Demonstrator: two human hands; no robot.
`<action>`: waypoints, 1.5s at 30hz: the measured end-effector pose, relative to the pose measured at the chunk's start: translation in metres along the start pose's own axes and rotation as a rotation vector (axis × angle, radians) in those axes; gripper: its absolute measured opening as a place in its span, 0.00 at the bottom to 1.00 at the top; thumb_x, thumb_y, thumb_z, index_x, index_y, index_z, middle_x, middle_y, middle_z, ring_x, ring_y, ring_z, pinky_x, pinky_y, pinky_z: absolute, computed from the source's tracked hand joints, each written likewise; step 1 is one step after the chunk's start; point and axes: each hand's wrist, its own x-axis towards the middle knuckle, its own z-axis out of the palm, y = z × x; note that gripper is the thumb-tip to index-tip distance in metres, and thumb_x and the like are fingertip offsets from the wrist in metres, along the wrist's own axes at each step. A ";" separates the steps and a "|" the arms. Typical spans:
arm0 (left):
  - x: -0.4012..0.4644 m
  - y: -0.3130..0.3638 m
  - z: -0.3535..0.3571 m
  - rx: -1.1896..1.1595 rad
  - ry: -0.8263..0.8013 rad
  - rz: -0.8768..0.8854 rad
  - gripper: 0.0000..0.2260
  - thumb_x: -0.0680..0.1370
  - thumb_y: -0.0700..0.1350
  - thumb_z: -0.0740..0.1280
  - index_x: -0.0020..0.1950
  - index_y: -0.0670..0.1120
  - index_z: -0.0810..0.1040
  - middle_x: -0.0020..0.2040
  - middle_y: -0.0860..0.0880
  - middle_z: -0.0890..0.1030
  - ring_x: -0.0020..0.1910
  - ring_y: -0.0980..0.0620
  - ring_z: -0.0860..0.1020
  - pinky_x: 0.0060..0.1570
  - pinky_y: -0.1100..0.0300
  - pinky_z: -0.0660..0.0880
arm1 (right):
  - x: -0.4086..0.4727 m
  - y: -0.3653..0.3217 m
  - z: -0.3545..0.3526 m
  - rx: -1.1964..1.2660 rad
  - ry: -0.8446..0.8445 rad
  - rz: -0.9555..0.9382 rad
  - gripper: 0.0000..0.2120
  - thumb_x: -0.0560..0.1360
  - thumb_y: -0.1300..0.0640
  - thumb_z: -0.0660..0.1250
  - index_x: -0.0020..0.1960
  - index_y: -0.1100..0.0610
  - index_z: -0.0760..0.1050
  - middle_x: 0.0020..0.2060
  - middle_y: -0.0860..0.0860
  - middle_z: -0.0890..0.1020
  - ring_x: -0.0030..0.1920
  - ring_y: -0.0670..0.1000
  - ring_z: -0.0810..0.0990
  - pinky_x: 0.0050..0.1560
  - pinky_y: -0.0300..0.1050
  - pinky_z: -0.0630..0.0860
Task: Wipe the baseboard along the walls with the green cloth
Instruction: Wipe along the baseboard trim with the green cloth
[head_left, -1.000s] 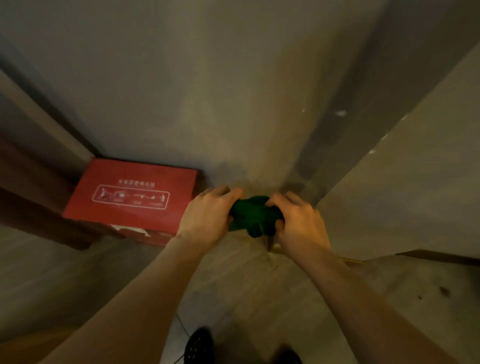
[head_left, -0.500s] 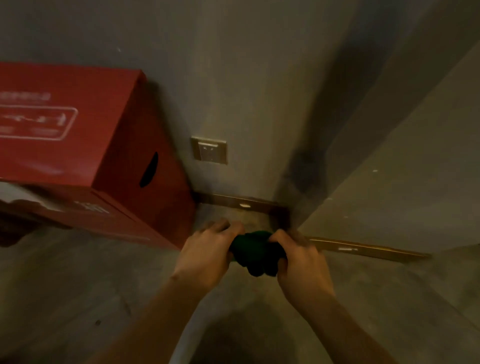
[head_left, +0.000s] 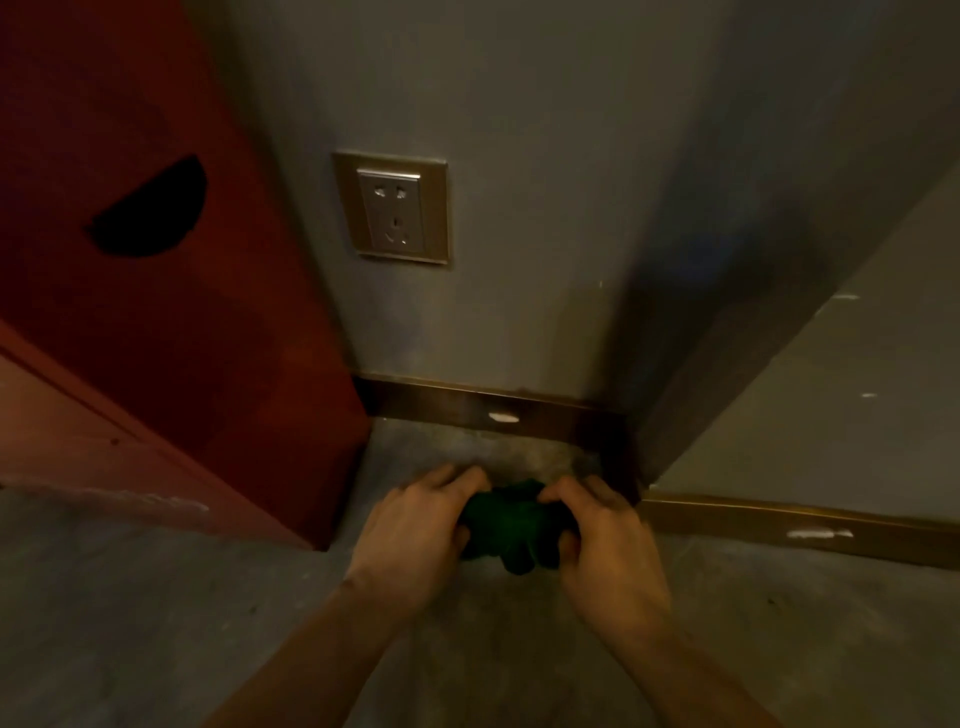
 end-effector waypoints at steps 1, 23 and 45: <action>0.004 -0.004 0.006 -0.012 0.015 -0.002 0.19 0.76 0.43 0.71 0.58 0.61 0.70 0.56 0.58 0.74 0.54 0.56 0.75 0.48 0.60 0.70 | 0.003 0.004 0.005 0.012 0.018 -0.004 0.21 0.70 0.67 0.67 0.54 0.44 0.75 0.54 0.45 0.75 0.52 0.49 0.75 0.49 0.46 0.77; 0.030 -0.026 0.054 -0.299 0.173 -0.135 0.16 0.75 0.41 0.73 0.51 0.60 0.73 0.45 0.57 0.81 0.45 0.59 0.80 0.43 0.63 0.76 | 0.041 0.010 0.056 0.301 0.040 -0.066 0.22 0.75 0.55 0.59 0.68 0.49 0.73 0.61 0.49 0.76 0.61 0.46 0.74 0.64 0.44 0.71; 0.044 -0.095 0.091 0.185 -0.024 -0.010 0.52 0.70 0.80 0.54 0.82 0.53 0.37 0.83 0.53 0.38 0.80 0.53 0.32 0.79 0.48 0.33 | 0.057 0.043 0.112 -0.383 -0.152 -0.095 0.48 0.62 0.32 0.59 0.77 0.44 0.45 0.73 0.51 0.57 0.73 0.59 0.53 0.73 0.59 0.55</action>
